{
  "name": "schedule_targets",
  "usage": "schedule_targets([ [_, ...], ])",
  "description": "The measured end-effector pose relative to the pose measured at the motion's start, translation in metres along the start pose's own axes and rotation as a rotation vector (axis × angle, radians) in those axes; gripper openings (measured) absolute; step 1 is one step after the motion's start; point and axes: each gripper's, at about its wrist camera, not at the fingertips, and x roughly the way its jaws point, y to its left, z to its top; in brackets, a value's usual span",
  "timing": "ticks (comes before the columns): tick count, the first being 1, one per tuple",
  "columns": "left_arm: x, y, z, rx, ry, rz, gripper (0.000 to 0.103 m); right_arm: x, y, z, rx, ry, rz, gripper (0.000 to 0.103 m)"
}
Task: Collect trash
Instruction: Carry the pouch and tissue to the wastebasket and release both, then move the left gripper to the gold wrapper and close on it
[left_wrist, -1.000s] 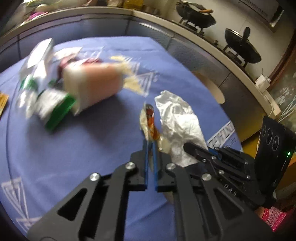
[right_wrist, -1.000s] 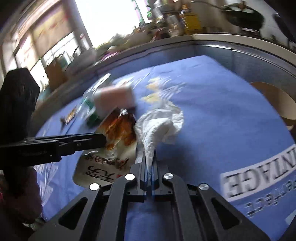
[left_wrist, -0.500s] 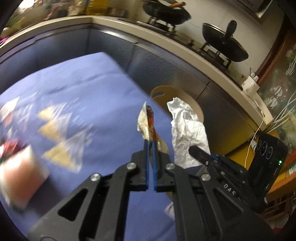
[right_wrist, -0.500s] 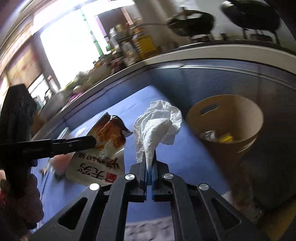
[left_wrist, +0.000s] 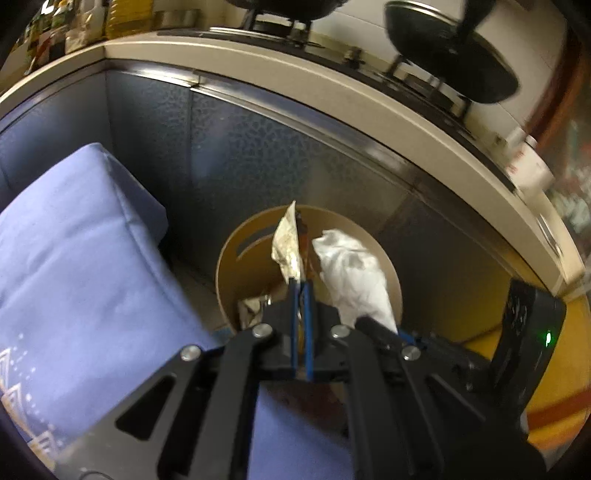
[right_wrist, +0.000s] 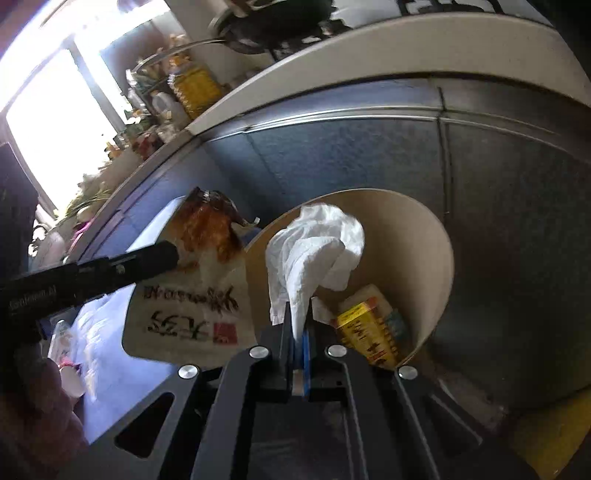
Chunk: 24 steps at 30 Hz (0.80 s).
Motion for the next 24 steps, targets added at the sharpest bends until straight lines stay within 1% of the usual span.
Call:
schedule_targets([
  [1,0.005,0.002,0.001,-0.015,0.013,0.0,0.007,0.005,-0.007,0.001,0.032,0.013,0.011,0.013],
  [2,0.013,0.004,0.002,-0.03,0.039,0.002,0.016,0.009,-0.012,0.002,0.061,0.029,0.018,0.031],
  [3,0.016,0.005,0.002,-0.04,0.052,0.008,0.02,0.011,-0.016,0.002,0.086,0.033,0.024,0.056],
  [4,0.015,0.007,0.001,-0.046,0.05,0.014,0.027,0.009,-0.019,0.001,0.1,0.022,0.024,0.064],
  [5,0.014,0.008,-0.001,-0.05,0.04,0.021,0.032,0.005,-0.019,0.001,0.098,-0.006,0.008,0.07],
  [6,0.012,0.01,-0.003,-0.051,0.032,0.03,0.034,0.0,-0.018,0.0,0.084,-0.032,-0.006,0.07],
  [8,0.004,0.015,-0.008,-0.054,0.024,0.039,0.035,-0.006,-0.016,-0.001,0.077,-0.051,-0.014,0.07],
  [12,-0.022,0.022,-0.021,-0.056,-0.014,0.043,0.035,-0.025,-0.008,-0.005,0.103,-0.094,0.027,0.07],
  [14,-0.041,0.025,-0.036,-0.046,-0.044,0.058,0.035,-0.03,0.0,-0.007,0.101,-0.097,0.054,0.07],
  [15,-0.053,0.029,-0.048,-0.041,-0.056,0.071,0.035,-0.028,0.007,-0.002,0.098,-0.094,0.067,0.07],
  [18,-0.077,0.035,-0.077,-0.02,-0.077,0.102,0.035,-0.037,0.031,-0.014,0.067,-0.079,0.114,0.07],
  [19,-0.09,0.039,-0.092,-0.006,-0.088,0.119,0.035,-0.038,0.04,-0.016,0.054,-0.071,0.125,0.07],
  [20,-0.098,0.041,-0.101,0.0,-0.097,0.131,0.035,-0.039,0.051,-0.021,0.037,-0.06,0.142,0.07],
  [22,-0.122,0.048,-0.128,0.02,-0.113,0.148,0.035,-0.038,0.07,-0.029,0.01,-0.039,0.162,0.07],
  [24,-0.146,0.058,-0.153,0.036,-0.127,0.167,0.035,-0.034,0.094,-0.041,-0.02,0.0,0.191,0.07],
])
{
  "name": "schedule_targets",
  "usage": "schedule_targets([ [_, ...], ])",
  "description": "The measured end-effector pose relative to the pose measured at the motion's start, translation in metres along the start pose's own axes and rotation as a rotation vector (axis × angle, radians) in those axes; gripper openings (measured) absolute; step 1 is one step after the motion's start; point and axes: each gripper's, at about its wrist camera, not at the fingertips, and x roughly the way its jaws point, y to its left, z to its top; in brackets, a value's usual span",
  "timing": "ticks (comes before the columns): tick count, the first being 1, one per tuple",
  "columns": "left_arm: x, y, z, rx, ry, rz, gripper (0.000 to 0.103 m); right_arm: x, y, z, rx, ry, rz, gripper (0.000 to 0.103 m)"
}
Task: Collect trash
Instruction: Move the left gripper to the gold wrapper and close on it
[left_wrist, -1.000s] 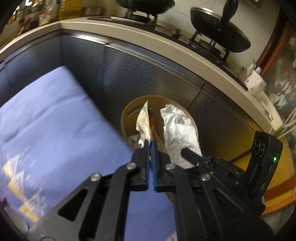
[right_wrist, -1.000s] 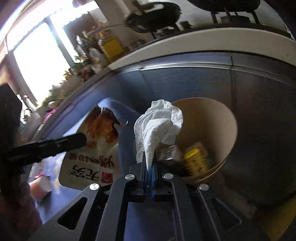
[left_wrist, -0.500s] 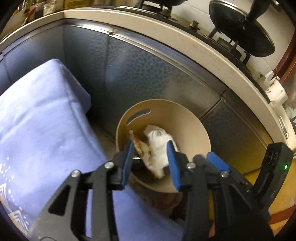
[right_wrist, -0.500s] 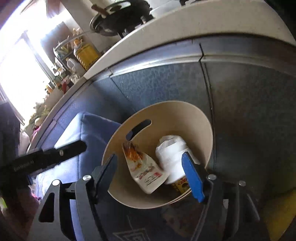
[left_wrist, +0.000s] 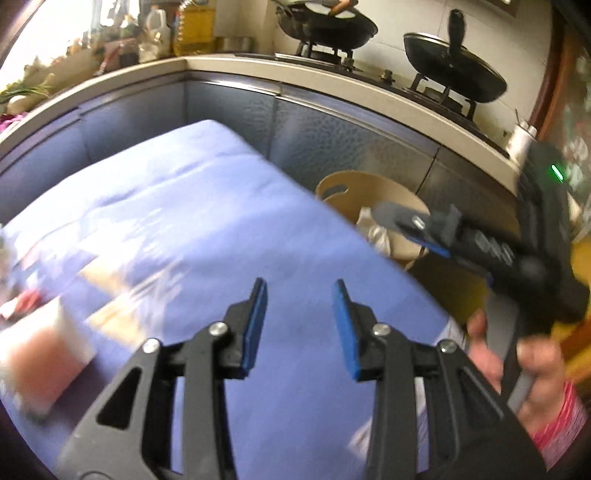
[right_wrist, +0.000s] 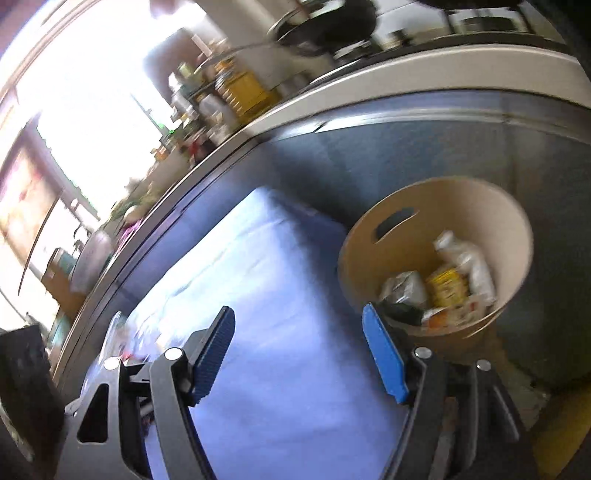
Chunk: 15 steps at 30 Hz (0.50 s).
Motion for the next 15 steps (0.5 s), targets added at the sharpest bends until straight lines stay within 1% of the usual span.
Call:
schedule_targets([
  [4,-0.052,0.037,-0.041,-0.009,-0.027,0.024,0.035,0.011,0.044,-0.021,-0.054,0.058,0.051,0.07],
  [7,-0.092,0.078,-0.073,-0.047,-0.046,0.099,0.036,0.016,0.083,-0.041,-0.1,0.085,0.108,0.07],
  [8,-0.104,0.094,-0.082,-0.074,-0.049,0.126,0.039,0.016,0.094,-0.045,-0.115,0.086,0.12,0.07],
  [9,-0.119,0.117,-0.093,-0.117,-0.057,0.17,0.042,0.015,0.108,-0.05,-0.139,0.086,0.133,0.07],
  [10,-0.129,0.131,-0.099,-0.146,-0.066,0.203,0.045,0.013,0.122,-0.055,-0.164,0.085,0.143,0.07],
  [12,-0.153,0.175,-0.116,-0.227,-0.086,0.314,0.053,0.01,0.146,-0.062,-0.211,0.084,0.164,0.07],
  [13,-0.161,0.191,-0.121,-0.257,-0.092,0.358,0.063,0.007,0.158,-0.068,-0.239,0.084,0.176,0.07],
  [14,-0.171,0.215,-0.128,-0.306,-0.097,0.427,0.071,0.005,0.177,-0.074,-0.281,0.089,0.194,0.069],
  [15,-0.182,0.24,-0.134,-0.362,-0.106,0.485,0.072,0.004,0.19,-0.078,-0.311,0.095,0.208,0.069],
])
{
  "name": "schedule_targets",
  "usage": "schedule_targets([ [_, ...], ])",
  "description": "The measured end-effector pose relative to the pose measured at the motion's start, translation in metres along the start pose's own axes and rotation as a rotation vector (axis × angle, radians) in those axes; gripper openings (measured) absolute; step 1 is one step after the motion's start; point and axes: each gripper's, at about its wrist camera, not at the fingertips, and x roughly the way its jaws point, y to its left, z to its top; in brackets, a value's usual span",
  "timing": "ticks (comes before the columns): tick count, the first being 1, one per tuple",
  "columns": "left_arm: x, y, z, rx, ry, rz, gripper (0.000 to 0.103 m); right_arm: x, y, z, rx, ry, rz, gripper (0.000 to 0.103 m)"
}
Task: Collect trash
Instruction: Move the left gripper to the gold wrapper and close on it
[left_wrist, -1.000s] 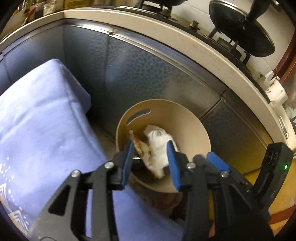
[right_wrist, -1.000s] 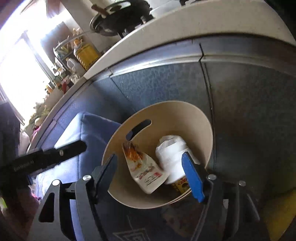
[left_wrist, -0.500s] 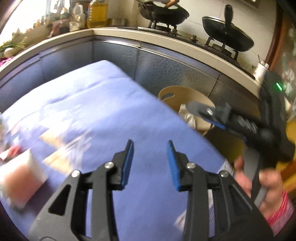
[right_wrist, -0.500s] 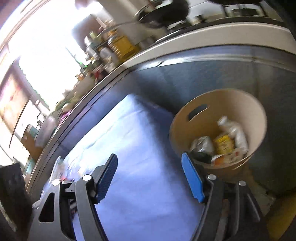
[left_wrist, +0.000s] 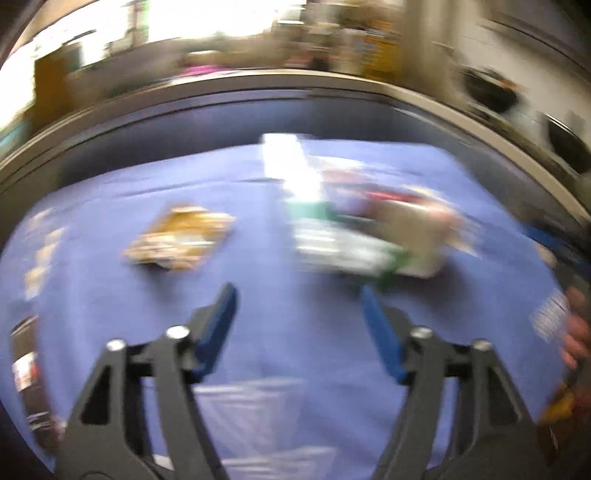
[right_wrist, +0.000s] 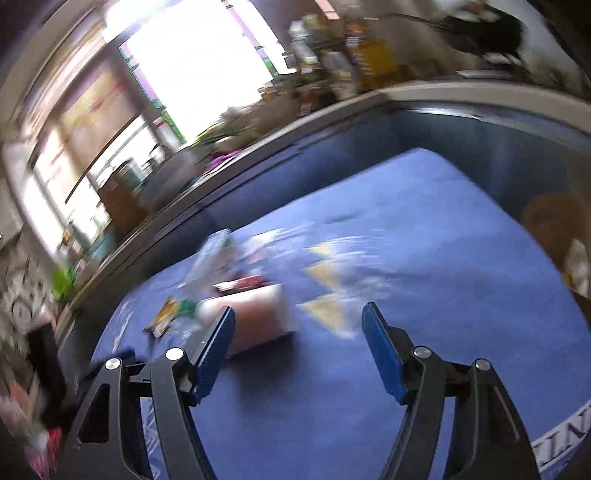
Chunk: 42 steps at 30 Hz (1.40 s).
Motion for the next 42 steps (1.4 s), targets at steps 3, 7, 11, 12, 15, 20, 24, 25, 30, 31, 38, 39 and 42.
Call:
schedule_targets([
  [3,0.014,0.066,0.019,-0.13,-0.009,0.058,0.074,0.01,0.046,-0.003,-0.092,0.036,0.053,0.069],
  [7,0.053,0.12,0.055,-0.159,0.035,0.027,0.074,0.039,0.096,-0.007,-0.177,0.091,0.096,0.069],
  [11,0.097,0.145,0.076,-0.135,0.149,-0.105,0.074,0.07,0.131,-0.01,-0.217,0.135,0.111,0.069],
  [12,0.112,0.151,0.078,-0.136,0.193,-0.143,0.074,0.077,0.137,-0.011,-0.227,0.142,0.108,0.069],
  [15,0.127,0.154,0.079,-0.116,0.211,-0.189,0.074,0.095,0.147,-0.01,-0.225,0.166,0.103,0.069],
  [20,0.124,0.121,0.063,0.047,0.241,-0.194,0.054,0.116,0.161,-0.012,-0.217,0.206,0.121,0.069],
  [24,0.109,0.087,0.039,0.192,0.247,-0.151,0.017,0.127,0.172,-0.017,-0.226,0.23,0.139,0.069],
  [25,0.105,0.084,0.036,0.191,0.254,-0.151,0.006,0.128,0.173,-0.019,-0.225,0.231,0.141,0.069],
  [30,0.091,0.073,0.02,0.165,0.256,-0.151,0.001,0.124,0.173,-0.025,-0.246,0.197,0.1,0.069],
  [31,0.087,0.072,0.017,0.14,0.254,-0.163,0.0,0.124,0.172,-0.027,-0.252,0.193,0.09,0.069],
  [38,0.054,0.069,0.012,-0.005,0.211,-0.285,0.0,0.113,0.169,-0.046,-0.277,0.243,0.153,0.065],
  [39,0.048,0.071,0.006,-0.032,0.211,-0.317,0.0,0.114,0.166,-0.05,-0.266,0.262,0.171,0.06],
  [42,0.036,0.071,-0.011,-0.076,0.222,-0.364,0.0,0.122,0.157,-0.063,-0.224,0.326,0.2,0.041],
])
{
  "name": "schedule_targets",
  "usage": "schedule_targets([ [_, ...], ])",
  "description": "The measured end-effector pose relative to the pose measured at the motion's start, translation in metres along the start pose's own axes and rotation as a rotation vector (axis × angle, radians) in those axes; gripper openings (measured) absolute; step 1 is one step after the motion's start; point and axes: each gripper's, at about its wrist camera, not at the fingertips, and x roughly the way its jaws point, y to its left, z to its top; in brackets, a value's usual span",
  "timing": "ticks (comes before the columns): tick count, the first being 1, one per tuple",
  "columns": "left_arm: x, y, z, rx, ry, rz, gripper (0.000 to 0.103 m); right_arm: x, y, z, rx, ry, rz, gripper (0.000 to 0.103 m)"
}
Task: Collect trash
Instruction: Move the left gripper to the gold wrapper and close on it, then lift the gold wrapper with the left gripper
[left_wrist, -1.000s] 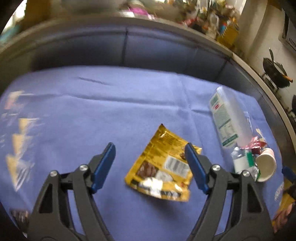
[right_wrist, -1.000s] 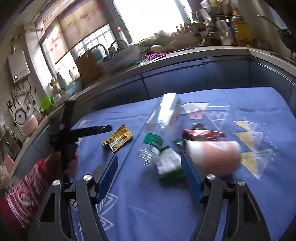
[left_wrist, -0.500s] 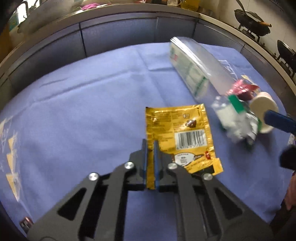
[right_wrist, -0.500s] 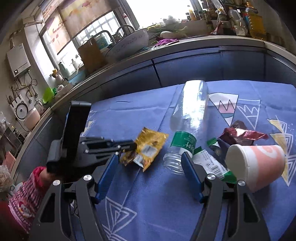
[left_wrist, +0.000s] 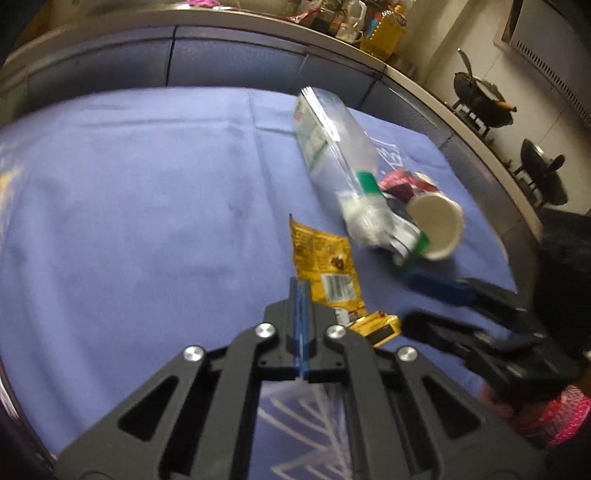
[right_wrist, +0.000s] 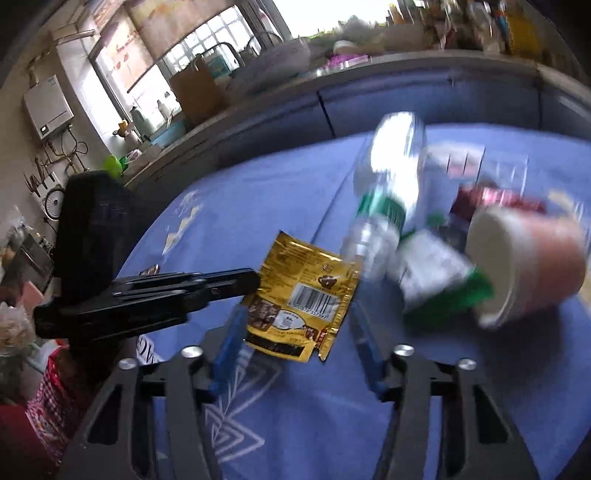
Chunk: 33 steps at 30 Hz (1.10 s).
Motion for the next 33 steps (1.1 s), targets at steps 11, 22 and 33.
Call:
schedule_targets([
  [11,0.014,0.01,-0.017,-0.149,0.116,-0.12,0.039,0.029,-0.001,-0.015,-0.065,0.057,-0.11,0.026],
  [22,0.036,-0.02,-0.013,-0.087,0.144,-0.105,0.0,0.023,-0.029,-0.015,0.099,0.04,0.04,0.027],
  [33,-0.013,-0.007,-0.011,-0.096,0.008,-0.115,0.0,0.001,-0.029,0.05,0.104,-0.097,-0.11,0.067],
])
